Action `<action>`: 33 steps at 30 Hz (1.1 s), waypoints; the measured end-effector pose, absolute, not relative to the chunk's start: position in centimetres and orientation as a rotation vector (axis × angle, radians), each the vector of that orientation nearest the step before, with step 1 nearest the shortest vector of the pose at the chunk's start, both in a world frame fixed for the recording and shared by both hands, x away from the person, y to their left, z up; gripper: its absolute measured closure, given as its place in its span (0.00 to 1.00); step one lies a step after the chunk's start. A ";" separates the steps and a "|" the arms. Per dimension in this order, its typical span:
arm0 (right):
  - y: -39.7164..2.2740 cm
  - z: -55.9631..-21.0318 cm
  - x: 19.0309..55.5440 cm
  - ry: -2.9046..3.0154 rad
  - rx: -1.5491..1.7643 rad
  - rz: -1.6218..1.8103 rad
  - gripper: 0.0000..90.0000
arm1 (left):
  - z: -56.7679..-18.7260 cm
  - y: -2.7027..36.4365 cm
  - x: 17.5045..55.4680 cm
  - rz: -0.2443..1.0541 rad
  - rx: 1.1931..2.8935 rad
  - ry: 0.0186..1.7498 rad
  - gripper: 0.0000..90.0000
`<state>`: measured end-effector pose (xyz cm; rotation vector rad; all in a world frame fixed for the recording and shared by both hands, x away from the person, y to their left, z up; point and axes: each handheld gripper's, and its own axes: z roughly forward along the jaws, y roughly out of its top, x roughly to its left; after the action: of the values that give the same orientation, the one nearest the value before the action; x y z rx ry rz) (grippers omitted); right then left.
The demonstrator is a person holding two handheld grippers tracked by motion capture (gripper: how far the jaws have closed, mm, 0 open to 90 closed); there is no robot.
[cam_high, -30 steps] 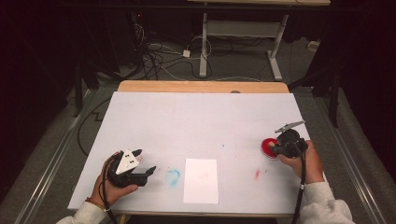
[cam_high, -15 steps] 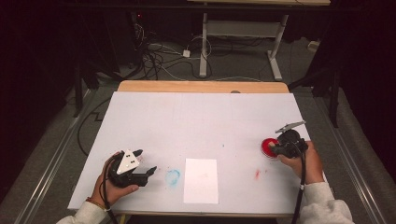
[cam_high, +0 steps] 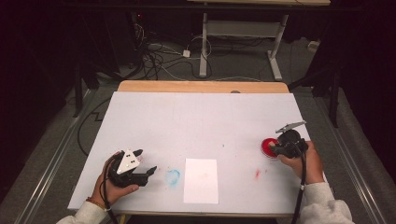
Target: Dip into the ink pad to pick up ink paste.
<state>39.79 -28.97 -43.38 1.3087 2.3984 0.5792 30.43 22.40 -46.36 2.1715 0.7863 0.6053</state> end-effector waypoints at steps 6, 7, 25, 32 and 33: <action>-28.9 -43.3 39.8 2.388 1.304 0.573 0.85 | -46.4 22.4 30.5 0.604 2.170 0.789 0.25; -28.9 -43.3 39.8 2.381 1.304 0.573 0.85 | -46.4 22.4 30.4 0.605 2.170 0.789 0.25; -29.3 -40.3 38.6 2.294 1.261 0.714 0.85 | -46.3 22.5 30.4 0.606 2.168 0.792 0.25; -29.4 -39.5 37.8 2.238 1.217 0.804 0.85 | -46.3 22.7 30.4 0.611 2.163 0.794 0.25; -29.4 -39.4 37.7 2.235 1.208 0.813 0.85 | -46.3 22.7 30.4 0.610 2.163 0.794 0.25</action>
<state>37.68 -29.40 -39.42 1.2084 2.2354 0.8127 30.41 22.72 -46.26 2.1633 0.7936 0.6099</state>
